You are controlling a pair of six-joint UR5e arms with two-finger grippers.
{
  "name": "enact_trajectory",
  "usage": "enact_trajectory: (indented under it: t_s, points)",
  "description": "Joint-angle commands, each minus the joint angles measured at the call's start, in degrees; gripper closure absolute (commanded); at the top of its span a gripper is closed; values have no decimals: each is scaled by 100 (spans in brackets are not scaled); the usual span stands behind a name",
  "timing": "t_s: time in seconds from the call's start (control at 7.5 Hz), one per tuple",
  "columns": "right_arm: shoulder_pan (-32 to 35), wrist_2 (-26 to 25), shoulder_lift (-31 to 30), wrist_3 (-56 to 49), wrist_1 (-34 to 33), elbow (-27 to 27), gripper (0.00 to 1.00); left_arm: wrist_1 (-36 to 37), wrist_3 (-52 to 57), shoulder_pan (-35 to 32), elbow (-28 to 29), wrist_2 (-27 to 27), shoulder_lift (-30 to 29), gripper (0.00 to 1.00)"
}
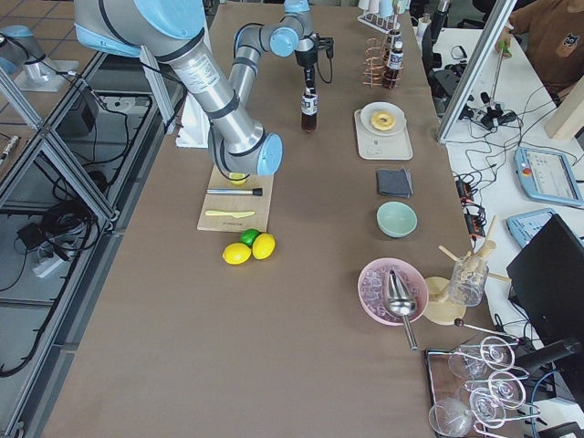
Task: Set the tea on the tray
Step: 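Lift the tea bottle with the right gripper and lower it onto the tray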
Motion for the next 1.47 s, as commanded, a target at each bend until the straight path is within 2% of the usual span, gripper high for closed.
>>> enact_trajectory:
  t_s: [0.0,0.27,0.4,0.53,0.8,1.07,1.33]
  points:
    - [809,609,68,-130,-36,21,100,7,-9,-4,18,0,-21,2]
    - [1836,1460,85,-1180,-1,-364,100,7,-9,5,9,-9,-30,2]
    - [2233,1630,251,-1673,34,-871,100,7,-9,-4,1,-18,-22,2]
    - [2515,1676,522,-2044,287,-1659,100,7,-9,5,-8,-18,-21,2]
    - [2729,1781,621,-2074,1916,-3180,100,7,-27,14,18,9,-48,2]
    - [2712,1790,1007,-2074,2056,-3766,100,-11,-44,14,88,17,-83,2]
    - [2580,1755,1008,-2074,2205,-3838,100,-2,-27,14,167,18,-153,2]
